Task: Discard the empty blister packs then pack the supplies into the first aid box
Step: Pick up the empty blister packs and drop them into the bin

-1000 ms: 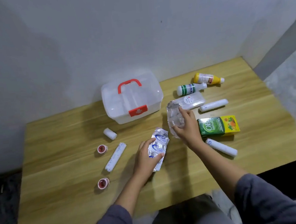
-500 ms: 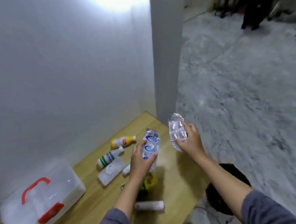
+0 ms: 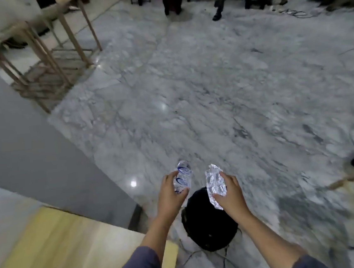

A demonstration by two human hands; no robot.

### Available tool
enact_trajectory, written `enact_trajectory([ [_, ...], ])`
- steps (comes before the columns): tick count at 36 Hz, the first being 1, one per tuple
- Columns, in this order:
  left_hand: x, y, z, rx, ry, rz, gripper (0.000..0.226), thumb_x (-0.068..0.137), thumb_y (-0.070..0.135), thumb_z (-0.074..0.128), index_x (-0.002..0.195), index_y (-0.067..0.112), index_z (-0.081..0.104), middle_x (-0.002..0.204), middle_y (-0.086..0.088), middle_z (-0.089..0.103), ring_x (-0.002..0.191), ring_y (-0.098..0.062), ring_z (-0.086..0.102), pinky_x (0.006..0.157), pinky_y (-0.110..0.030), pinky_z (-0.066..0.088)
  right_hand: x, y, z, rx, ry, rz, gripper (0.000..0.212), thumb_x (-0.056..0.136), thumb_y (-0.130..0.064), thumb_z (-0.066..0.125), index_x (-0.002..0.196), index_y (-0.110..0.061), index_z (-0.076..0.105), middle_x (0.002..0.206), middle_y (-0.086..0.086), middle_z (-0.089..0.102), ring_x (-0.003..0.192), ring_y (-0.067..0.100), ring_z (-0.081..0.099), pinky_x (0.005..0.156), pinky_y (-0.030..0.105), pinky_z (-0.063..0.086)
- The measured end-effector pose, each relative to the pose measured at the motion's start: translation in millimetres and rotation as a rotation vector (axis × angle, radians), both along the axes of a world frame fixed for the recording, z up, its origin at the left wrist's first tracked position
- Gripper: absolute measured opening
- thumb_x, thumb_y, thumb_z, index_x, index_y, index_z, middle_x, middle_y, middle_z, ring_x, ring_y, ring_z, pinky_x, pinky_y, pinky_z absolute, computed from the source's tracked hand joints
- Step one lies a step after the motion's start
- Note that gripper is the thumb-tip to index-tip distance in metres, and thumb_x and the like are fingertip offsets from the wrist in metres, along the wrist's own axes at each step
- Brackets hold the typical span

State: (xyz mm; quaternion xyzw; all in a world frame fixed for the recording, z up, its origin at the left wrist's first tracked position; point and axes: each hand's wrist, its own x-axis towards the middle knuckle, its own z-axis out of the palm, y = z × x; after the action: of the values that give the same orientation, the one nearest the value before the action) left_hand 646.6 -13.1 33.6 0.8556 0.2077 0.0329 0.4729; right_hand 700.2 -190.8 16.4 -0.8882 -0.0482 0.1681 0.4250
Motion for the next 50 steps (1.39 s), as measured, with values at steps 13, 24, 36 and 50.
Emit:
enact_trajectory([
  [13,78.2,-37.3,-148.4,-0.039,0.390,-0.167,0.057,0.074,0.007,0.072,0.126,0.005,0.048,0.123,-0.016,0.049,0.116,-0.027,0.048,0.086,-0.017,0.031,33.2,-33.3,-133.7,-0.122,0.280,-0.117,0.068,0.078,0.001,0.060,0.140,-0.010,0.033,0.134,0.014,0.038,0.123,0.027,0.045,0.100,0.024,0.035],
  [24,84.3,-51.4,-236.7,-0.065,0.599,-0.218,0.057,0.076,0.009,0.070,0.128,0.005,0.045,0.129,-0.017,0.048,0.119,-0.028,0.047,0.089,-0.022,0.034,33.6,-42.0,-222.0,-0.118,0.402,-0.134,0.070,0.081,0.000,0.057,0.142,-0.017,0.029,0.132,0.013,0.038,0.120,0.029,0.046,0.094,0.030,0.040],
  [36,68.8,-35.3,-169.6,0.169,0.663,-0.435,0.071,0.089,0.044,0.053,0.144,0.009,0.025,0.151,-0.009,0.030,0.139,-0.025,0.028,0.110,-0.039,0.028,23.8,-46.8,-164.2,-0.289,0.359,0.097,0.075,0.092,-0.025,0.053,0.148,-0.010,0.006,0.158,0.009,0.009,0.145,0.024,0.011,0.118,0.038,0.019],
  [50,-9.6,38.5,21.2,0.481,0.405,-0.261,0.078,0.091,0.055,0.039,0.148,0.009,0.011,0.158,-0.007,0.010,0.146,-0.020,0.007,0.117,-0.033,0.010,15.0,16.6,33.1,-0.392,-0.026,0.399,0.068,0.099,-0.034,0.038,0.148,-0.008,-0.002,0.159,0.008,-0.004,0.146,0.023,0.000,0.120,0.034,0.007],
])
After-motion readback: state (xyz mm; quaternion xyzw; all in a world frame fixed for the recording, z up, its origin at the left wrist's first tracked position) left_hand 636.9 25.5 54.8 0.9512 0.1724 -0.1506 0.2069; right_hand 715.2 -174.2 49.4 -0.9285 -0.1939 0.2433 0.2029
